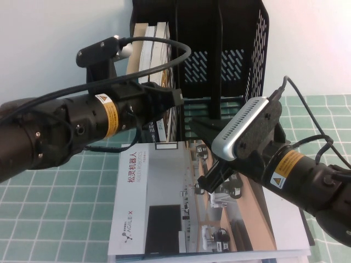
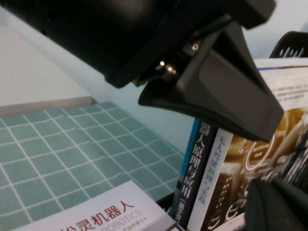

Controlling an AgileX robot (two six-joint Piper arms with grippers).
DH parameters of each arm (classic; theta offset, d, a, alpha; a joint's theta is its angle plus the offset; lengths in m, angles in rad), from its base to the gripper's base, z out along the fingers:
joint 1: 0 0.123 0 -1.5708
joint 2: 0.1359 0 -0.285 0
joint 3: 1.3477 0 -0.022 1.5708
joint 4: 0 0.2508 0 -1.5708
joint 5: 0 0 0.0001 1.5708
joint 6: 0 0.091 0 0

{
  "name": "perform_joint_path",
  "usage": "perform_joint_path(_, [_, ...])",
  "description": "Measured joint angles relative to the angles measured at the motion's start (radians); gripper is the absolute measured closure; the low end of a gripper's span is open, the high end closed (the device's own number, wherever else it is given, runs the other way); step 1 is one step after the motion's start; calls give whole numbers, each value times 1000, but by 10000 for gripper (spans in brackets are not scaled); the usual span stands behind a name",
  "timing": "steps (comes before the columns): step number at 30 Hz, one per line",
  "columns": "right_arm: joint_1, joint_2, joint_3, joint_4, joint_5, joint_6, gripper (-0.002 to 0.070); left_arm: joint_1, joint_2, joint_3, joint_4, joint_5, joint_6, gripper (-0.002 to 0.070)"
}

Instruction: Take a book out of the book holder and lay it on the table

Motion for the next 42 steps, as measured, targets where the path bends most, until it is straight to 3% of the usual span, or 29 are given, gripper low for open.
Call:
perform_joint_path(7, [0,0,0,10,8,-34,678,0,-16,0,267,-96,-267,678])
perform_joint_path(13, [0,0,0,15,59,-37,678,0,-73,0,321,-18,-326,678])
perform_joint_path(29, [0,29,0,33,128,-37,678,0,-151,0,266,415,-31,678])
perform_joint_path(31, [0,38,0,35,130,-37,678,0,-165,-1,204,523,76,678])
perform_joint_path(35, [0,47,0,41,134,-37,678,0,-165,-23,-45,797,436,678])
perform_joint_path(38, [0,51,0,42,134,-37,678,6,-165,-56,-370,931,760,678])
perform_joint_path(42, [0,55,0,43,134,-37,678,6,-165,-67,-854,903,1154,678])
